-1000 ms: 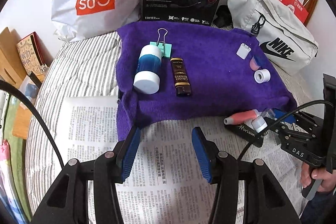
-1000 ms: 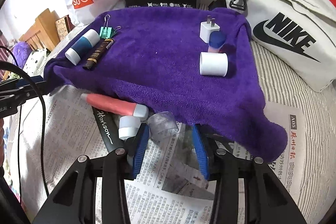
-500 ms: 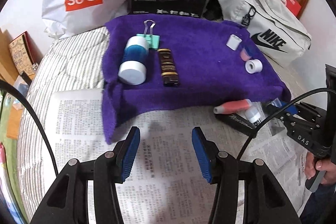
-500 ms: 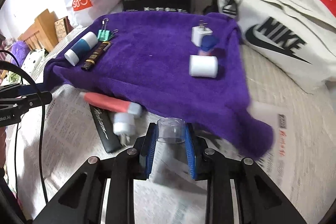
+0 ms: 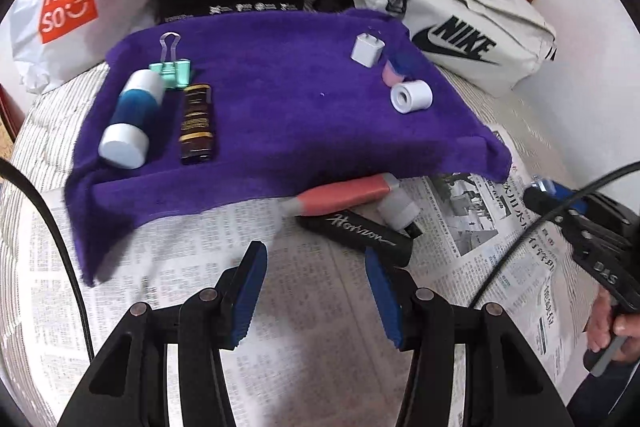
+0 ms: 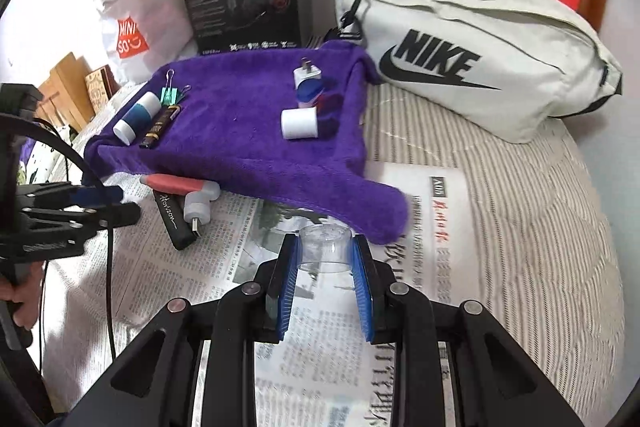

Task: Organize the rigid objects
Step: 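Lower the left gripper onto the black Horizon tube and close it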

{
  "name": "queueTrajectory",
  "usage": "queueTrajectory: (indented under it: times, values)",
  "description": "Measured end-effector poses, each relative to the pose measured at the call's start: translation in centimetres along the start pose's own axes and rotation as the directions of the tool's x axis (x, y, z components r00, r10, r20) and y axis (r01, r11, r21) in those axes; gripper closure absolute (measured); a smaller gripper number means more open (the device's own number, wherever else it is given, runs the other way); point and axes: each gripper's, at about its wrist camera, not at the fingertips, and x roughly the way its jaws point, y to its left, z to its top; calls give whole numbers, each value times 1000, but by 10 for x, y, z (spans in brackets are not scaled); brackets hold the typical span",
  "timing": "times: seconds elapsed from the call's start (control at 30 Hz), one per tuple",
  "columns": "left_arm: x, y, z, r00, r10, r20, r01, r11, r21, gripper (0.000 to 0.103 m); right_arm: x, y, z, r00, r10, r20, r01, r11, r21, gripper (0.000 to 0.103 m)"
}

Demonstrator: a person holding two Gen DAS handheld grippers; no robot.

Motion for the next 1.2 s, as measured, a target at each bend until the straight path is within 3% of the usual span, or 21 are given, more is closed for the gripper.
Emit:
queueTrajectory:
  times: [0.4,0.77,0.97,1.2]
  values:
    - [25,-3,19,999,26,-40,-28,998,-61,52,-2,-12,-5,1000,5,-8,-5,1000,9,76]
    - [35,-26,27,990,131,-57,-132,991,-7,45,9,-12,-8,999,19,-31,-19,1000,17,76]
    - [28,-22,18,986,153,-66,-150,988,40,41,9,-15,-11,999,12,-36,-11,1000,16,76]
    - [12,3,1,983,171,-69,-169,985,33,43,12,-14,-13,999,14,-45,-13,1000,16,76]
